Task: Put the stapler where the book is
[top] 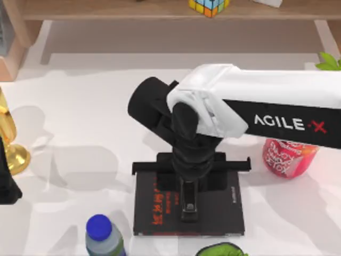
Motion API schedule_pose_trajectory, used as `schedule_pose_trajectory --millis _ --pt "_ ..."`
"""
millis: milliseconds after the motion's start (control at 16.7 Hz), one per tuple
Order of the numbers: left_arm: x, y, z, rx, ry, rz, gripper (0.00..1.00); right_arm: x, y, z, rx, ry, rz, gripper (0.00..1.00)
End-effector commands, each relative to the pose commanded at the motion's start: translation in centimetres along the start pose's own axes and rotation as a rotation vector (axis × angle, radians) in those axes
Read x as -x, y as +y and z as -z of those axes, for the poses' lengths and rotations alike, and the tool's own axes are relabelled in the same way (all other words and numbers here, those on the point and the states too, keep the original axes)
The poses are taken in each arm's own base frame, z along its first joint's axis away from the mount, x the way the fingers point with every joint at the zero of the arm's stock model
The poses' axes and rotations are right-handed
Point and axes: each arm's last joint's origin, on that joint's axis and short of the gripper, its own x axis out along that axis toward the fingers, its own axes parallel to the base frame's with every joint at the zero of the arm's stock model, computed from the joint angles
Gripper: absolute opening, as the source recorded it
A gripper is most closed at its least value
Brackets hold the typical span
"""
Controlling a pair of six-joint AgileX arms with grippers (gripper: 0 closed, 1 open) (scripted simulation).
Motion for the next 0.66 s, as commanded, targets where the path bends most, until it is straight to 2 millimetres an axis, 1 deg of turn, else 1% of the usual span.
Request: schedule_pose_trajectory --millis 300,360,660 --pt "0.00 0.00 0.00 0.000 0.000 0.000 1.00 0.00 0.00 0.00 0.000 0.000 0.000 0.98" --pt "0.00 0.00 0.00 0.000 0.000 0.000 1.00 0.00 0.00 0.00 0.000 0.000 0.000 1.00" --pt "0.00 0.00 0.00 0.000 0.000 0.000 1.00 0.00 0.00 0.00 0.000 0.000 0.000 1.00"
